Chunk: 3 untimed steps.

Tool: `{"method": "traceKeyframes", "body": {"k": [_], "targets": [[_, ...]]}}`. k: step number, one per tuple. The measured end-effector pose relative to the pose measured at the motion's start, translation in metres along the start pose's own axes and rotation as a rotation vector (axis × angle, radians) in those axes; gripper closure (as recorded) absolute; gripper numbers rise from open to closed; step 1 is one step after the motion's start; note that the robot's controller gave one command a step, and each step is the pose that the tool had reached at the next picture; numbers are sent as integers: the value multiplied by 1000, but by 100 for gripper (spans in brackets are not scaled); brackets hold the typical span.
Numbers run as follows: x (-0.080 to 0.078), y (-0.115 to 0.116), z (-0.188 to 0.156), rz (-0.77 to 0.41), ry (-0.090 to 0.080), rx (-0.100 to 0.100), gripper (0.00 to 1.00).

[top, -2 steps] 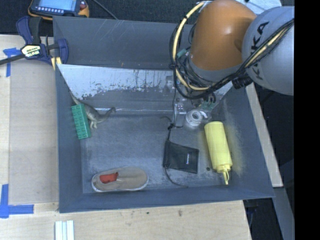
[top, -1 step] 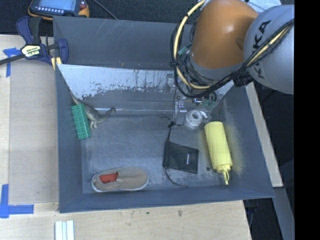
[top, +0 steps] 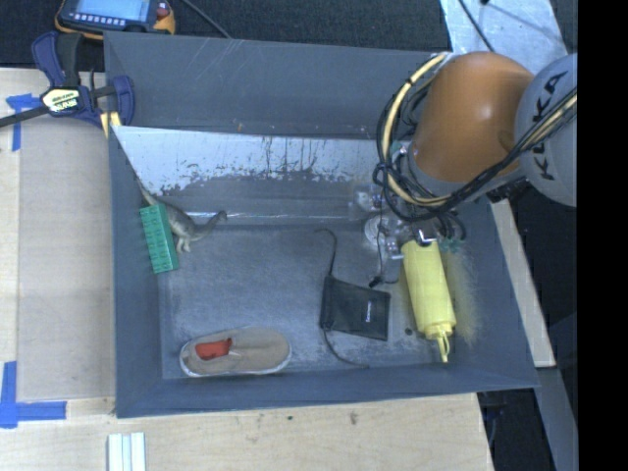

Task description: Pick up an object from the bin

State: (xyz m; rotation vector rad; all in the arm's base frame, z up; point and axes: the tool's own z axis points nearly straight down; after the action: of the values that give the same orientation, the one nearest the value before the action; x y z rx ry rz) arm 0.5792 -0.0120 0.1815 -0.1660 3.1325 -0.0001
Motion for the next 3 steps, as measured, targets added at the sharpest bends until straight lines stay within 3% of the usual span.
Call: {"method": "traceKeyframes", "body": {"k": [1,2,3], "targets": [[13,-13,18,193,3,2,0],[59,-13,40,319,6,1,0],[51,-9,99,327,-3,1,0]]}}
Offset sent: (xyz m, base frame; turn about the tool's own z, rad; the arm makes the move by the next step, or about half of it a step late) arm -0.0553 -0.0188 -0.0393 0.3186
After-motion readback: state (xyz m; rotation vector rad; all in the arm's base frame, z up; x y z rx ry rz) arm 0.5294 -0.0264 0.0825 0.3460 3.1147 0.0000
